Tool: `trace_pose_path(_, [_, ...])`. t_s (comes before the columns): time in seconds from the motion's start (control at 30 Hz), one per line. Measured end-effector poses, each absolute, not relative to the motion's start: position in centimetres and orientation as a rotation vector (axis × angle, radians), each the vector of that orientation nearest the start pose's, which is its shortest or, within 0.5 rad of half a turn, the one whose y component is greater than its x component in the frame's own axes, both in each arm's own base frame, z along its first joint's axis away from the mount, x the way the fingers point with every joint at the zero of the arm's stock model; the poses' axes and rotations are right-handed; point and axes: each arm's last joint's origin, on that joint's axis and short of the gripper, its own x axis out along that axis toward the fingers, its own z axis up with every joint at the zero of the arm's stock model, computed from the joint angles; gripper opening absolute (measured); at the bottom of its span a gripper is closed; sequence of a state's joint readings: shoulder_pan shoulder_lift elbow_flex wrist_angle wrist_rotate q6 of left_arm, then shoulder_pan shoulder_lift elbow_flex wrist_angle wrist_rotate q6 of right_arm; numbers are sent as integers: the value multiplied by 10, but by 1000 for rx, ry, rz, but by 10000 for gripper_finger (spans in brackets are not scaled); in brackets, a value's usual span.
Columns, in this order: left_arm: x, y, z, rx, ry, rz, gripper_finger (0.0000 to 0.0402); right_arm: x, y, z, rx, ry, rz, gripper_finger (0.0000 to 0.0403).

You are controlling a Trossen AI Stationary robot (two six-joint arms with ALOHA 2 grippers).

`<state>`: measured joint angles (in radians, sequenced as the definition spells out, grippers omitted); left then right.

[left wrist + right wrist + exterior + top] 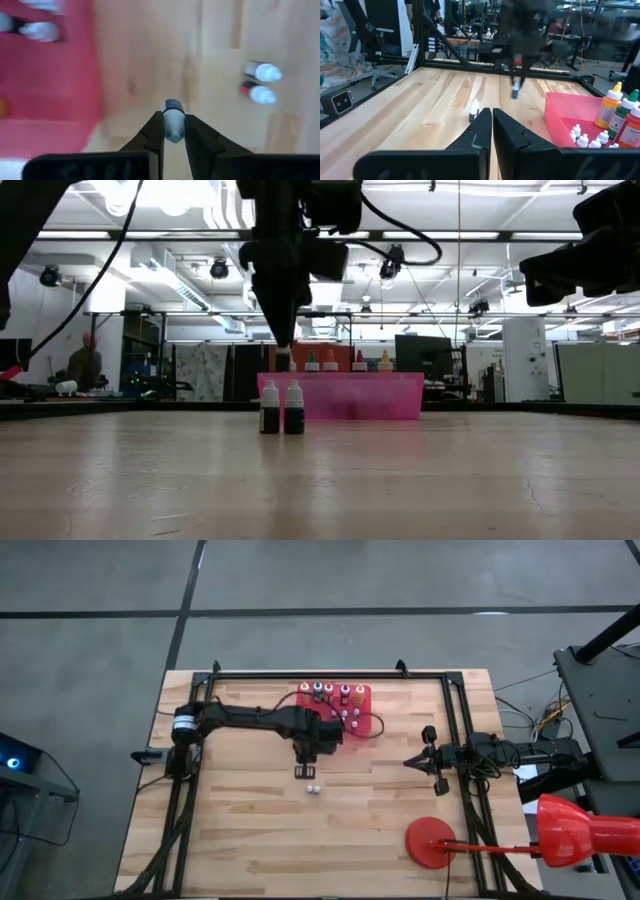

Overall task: Pick & Place food coloring
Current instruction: Put the small blue food coloring bottle into the pink bin

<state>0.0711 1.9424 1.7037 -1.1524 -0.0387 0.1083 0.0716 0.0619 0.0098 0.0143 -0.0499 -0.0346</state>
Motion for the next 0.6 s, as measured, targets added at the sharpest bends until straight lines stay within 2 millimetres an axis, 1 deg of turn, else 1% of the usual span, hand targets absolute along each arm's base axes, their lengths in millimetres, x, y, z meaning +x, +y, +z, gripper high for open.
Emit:
trace_pose_path(0.13, [375,44,272,59,1358,63,33,100,9,164,-35,35,123,8])
trace_pose_path(0.3, [367,64,281,24,1351,108,33,100,9,163,-35,35,122,8])
trace_pose_path(0.5, [365,88,293,-16,1306,171,33,100,9,163,-35,35,123,8])
trace_pose_path(0.6, [364,100,296,-61,1287,218,33,100,9,163,-35,35,123,8])
